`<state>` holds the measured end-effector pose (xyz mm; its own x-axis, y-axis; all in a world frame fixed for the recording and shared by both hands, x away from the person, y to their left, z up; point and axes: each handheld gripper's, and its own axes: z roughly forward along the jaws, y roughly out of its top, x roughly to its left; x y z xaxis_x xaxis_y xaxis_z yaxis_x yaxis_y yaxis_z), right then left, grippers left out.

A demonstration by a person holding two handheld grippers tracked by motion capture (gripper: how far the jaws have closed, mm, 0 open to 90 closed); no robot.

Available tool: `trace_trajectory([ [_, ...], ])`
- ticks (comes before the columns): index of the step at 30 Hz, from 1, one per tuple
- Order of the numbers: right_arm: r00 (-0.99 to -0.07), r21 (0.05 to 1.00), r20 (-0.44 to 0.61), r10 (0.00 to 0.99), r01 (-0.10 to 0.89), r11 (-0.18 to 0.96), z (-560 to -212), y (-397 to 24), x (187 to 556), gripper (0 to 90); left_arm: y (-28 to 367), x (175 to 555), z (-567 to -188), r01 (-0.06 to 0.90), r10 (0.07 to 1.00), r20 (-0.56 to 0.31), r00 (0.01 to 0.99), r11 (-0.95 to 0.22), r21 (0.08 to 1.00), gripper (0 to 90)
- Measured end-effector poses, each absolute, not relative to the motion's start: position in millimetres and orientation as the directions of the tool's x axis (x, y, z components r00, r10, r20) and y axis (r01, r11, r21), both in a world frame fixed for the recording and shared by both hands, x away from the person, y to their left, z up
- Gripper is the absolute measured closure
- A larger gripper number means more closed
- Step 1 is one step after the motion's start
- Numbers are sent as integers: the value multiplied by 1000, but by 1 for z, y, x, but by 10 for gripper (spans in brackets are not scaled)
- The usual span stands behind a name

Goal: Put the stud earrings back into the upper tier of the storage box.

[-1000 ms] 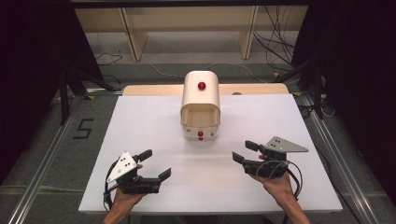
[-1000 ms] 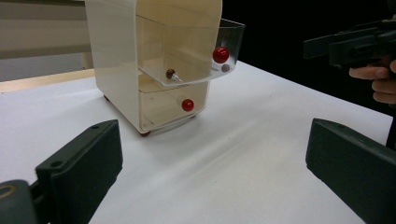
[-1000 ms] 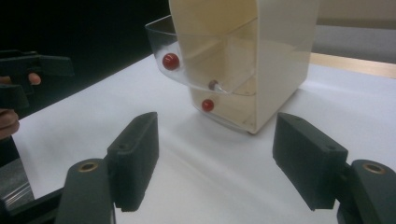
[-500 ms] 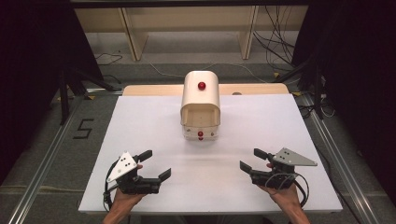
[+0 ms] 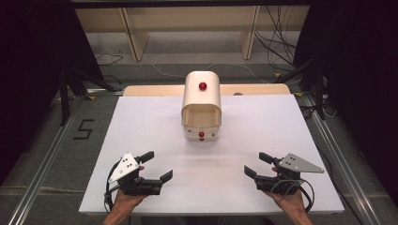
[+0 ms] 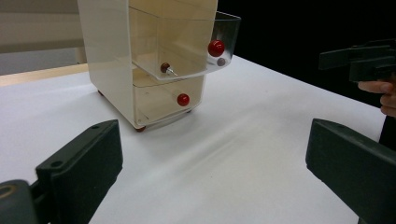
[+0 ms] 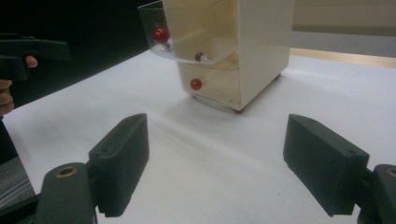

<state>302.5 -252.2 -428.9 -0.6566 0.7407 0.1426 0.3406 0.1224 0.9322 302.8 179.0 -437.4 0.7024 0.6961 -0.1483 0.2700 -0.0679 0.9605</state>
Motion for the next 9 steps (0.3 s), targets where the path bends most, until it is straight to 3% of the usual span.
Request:
trace_trajectory([
  [9,-652,932,135,746,338,128,-429,-253,304,233,179,303,-437,270,697,-148,701,-67,960,34],
])
